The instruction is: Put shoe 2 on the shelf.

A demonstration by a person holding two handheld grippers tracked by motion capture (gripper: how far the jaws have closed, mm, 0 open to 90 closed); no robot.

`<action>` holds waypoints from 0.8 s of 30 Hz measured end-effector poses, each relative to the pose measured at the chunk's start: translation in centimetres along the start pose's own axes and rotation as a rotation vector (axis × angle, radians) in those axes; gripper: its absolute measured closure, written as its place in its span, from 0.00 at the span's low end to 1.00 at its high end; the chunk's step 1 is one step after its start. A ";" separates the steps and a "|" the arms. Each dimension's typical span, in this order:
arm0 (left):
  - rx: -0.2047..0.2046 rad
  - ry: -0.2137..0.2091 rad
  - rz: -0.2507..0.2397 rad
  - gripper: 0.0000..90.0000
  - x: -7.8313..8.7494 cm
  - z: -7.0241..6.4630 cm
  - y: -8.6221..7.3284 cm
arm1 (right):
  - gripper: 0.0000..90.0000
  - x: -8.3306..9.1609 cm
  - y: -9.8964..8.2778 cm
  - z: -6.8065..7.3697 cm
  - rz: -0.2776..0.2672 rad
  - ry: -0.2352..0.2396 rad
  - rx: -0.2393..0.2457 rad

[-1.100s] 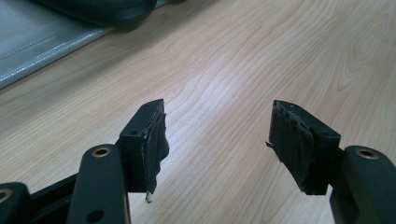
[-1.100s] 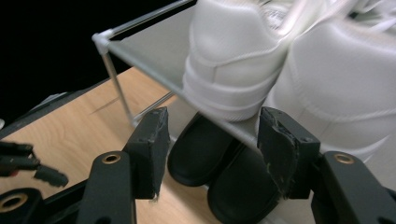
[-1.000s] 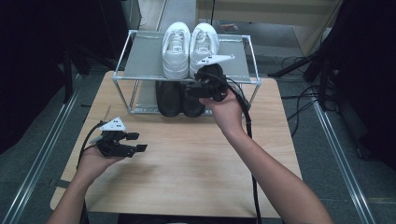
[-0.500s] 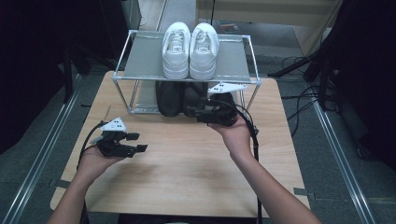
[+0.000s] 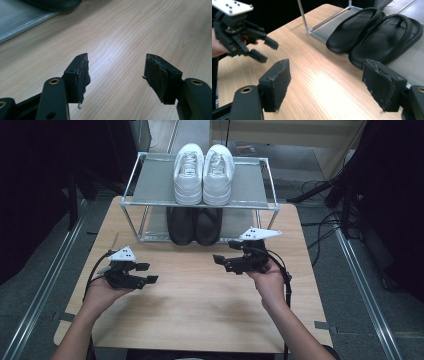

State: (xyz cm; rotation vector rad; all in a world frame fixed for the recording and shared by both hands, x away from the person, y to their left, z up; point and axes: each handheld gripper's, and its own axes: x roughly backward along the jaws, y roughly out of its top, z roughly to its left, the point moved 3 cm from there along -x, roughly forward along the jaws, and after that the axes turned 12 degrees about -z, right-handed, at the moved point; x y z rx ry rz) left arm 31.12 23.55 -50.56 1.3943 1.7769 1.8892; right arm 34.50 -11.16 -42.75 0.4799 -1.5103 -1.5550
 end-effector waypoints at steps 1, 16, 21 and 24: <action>0.000 0.000 -0.001 0.41 0.0 0.0 0.0 | 0.26 0.3 -0.2 -0.1 0.003 -0.005 0.003; 0.011 -0.011 0.012 0.40 -0.2 -0.2 0.0 | 0.26 2.8 -3.6 -2.0 0.014 -0.014 0.039; 0.033 -0.031 -0.010 0.40 -0.2 -0.7 0.3 | 0.26 3.0 -5.1 -2.7 0.026 -0.013 0.054; 0.028 -0.064 -0.022 0.39 -0.4 -1.4 0.5 | 0.26 3.1 -6.1 -3.3 0.048 0.003 0.075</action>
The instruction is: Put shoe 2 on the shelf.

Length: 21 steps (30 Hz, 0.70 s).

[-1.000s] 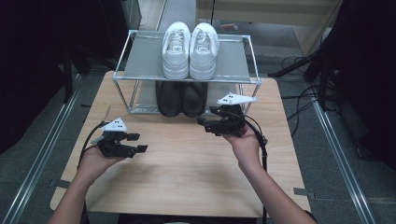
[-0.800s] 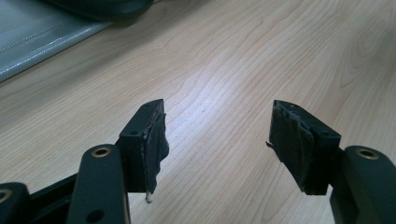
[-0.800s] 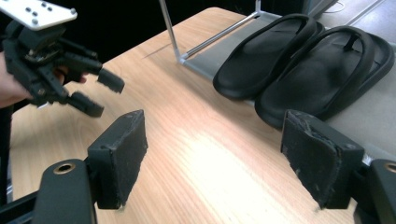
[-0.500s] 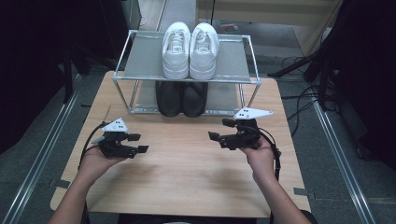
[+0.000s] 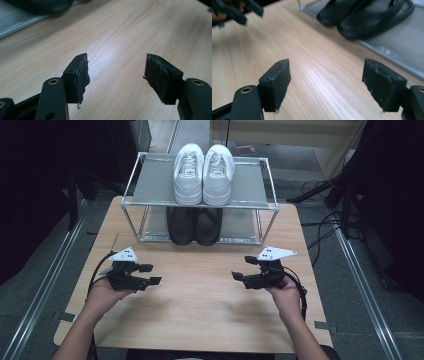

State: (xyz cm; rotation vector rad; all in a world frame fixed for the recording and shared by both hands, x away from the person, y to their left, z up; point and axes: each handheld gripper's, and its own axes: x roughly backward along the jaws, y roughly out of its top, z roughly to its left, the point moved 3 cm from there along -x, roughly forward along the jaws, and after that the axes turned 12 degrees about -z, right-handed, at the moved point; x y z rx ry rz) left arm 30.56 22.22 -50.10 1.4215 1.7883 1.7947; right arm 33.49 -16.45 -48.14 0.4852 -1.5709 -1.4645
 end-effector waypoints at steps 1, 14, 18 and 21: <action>-0.003 -0.007 0.006 0.39 -0.2 -0.2 0.0 | 0.26 0.0 -0.2 -0.1 0.008 -0.001 0.013; -0.020 -0.046 0.045 0.34 -1.7 -1.6 -0.2 | 0.26 -1.7 -0.8 0.2 0.066 0.032 0.018; -0.009 -0.040 0.054 0.34 -1.9 -1.6 -0.3 | 0.26 -1.8 -1.0 0.2 0.079 0.037 0.022; -0.009 -0.040 0.060 0.34 -1.9 -1.6 -0.4 | 0.26 -1.8 -1.1 0.2 0.089 0.035 0.018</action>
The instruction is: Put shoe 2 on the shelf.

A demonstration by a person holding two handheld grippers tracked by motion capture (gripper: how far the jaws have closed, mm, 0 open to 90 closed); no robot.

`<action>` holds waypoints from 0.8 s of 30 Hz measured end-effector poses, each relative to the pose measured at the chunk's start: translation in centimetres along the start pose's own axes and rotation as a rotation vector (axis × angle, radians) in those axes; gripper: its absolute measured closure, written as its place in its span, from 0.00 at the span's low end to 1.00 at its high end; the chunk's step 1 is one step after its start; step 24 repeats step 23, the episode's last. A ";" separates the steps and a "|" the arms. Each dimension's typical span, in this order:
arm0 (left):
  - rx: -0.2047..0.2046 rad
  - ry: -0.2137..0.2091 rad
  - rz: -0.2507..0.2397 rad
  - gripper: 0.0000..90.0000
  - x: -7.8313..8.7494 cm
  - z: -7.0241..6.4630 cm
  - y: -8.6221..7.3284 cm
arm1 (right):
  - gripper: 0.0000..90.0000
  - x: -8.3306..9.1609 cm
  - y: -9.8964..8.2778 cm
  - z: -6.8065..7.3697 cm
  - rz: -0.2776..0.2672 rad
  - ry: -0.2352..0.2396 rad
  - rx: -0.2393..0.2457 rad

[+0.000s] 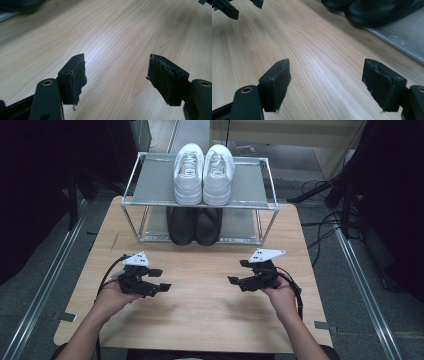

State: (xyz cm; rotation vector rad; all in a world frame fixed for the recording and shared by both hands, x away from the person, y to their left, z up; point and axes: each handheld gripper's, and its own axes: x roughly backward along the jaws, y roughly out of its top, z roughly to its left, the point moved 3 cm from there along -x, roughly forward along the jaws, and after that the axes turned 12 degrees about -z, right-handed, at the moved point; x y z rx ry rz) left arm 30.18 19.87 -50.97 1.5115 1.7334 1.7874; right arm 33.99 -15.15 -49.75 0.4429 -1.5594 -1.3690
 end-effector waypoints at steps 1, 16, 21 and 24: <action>-0.001 0.000 0.003 0.34 0.0 0.0 0.0 | 0.26 0.0 0.0 0.0 0.000 0.001 -0.001; -0.017 0.006 0.058 0.34 -0.5 0.1 -0.5 | 0.26 -0.8 -0.6 0.6 0.088 0.020 0.053; -0.024 0.004 0.071 0.34 -0.7 0.0 -0.6 | 0.26 -1.6 -0.9 1.6 0.136 0.040 0.124; -0.023 0.005 0.077 0.34 -0.7 0.0 -0.7 | 0.26 -1.8 -1.0 1.8 0.146 0.054 0.130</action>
